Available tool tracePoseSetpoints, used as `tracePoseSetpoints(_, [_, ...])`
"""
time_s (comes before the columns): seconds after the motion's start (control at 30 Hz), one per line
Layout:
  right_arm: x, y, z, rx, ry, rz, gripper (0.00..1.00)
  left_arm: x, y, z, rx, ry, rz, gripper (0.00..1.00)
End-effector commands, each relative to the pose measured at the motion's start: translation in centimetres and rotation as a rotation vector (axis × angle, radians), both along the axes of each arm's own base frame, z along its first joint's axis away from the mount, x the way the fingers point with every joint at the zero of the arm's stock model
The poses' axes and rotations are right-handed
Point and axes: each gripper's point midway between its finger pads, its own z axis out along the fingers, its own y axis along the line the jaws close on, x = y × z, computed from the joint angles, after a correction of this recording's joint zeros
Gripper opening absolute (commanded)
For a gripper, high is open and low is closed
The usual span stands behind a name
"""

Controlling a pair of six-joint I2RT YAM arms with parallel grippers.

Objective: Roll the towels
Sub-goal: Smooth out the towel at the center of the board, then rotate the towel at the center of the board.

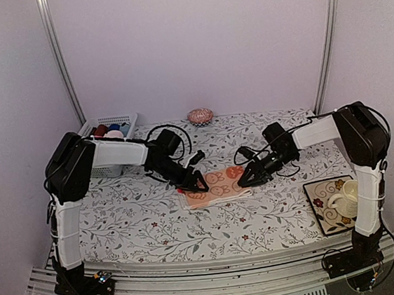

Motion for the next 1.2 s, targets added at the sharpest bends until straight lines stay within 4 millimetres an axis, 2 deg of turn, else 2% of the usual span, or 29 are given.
tracePoseSetpoints(0.0, [-1.4,-0.3,-2.4,-0.039,0.059,-0.002,0.26,-0.3,1.0,-0.7,0.055,-0.009,0.012,0.62])
tracePoseSetpoints(0.2, [-2.6,-1.7,-5.6,-0.141,0.108,-0.026,0.25,0.1,2.0,-2.9,0.111,-0.031,0.03,0.62])
tracePoseSetpoints(0.27, [-2.6,-1.8,-5.8,-0.149,0.11,-0.024,0.24,0.3,1.9,-2.9,0.11,-0.043,0.025,0.62])
tracePoseSetpoints(0.33, [-2.3,-1.6,-5.1,-0.136,0.093,-0.017,0.24,0.7,1.6,-2.2,0.098,-0.068,0.023,0.64])
tracePoseSetpoints(0.43, [-1.7,-0.8,-2.2,-0.071,0.046,0.01,0.24,2.0,0.8,0.4,0.058,-0.13,0.024,0.69])
tracePoseSetpoints(0.47, [-0.8,-0.2,-0.3,-0.038,0.007,0.018,0.24,2.6,0.4,1.8,0.039,-0.159,0.025,0.72])
tracePoseSetpoints(0.6, [0.8,0.7,5.8,0.034,-0.134,0.042,0.28,4.7,-0.9,8.3,-0.038,-0.288,0.035,0.86])
tracePoseSetpoints(0.63, [1.3,0.8,7.2,0.04,-0.17,0.037,0.3,5.1,-1.1,10.0,-0.057,-0.32,0.041,0.94])
tracePoseSetpoints(0.7, [2.4,0.9,9.3,0.037,-0.237,0.02,0.34,5.0,-1.2,12.7,-0.085,-0.359,0.044,0.97])
tracePoseSetpoints(0.77, [4.0,0.6,10.1,-0.001,-0.306,-0.017,0.41,4.3,-1.1,14.0,-0.094,-0.363,0.038,0.97])
tracePoseSetpoints(0.83, [5.9,0.0,10.2,-0.054,-0.355,-0.075,0.47,2.3,-1.5,15.5,-0.12,-0.363,0.002,0.97])
tracePoseSetpoints(0.9, [7.8,-1.0,9.8,-0.107,-0.368,-0.138,0.5,0.1,-2.1,15.6,-0.133,-0.345,-0.051,0.97])
tracePoseSetpoints(1.07, [11.6,-2.8,8.2,-0.182,-0.376,-0.243,0.61,-6.2,-3.4,12.8,-0.147,-0.23,-0.22,0.97])
tracePoseSetpoints(1.17, [12.7,-2.5,6.8,-0.199,-0.36,-0.246,0.63,-8.5,-3.4,10.6,-0.131,-0.158,-0.282,0.97])
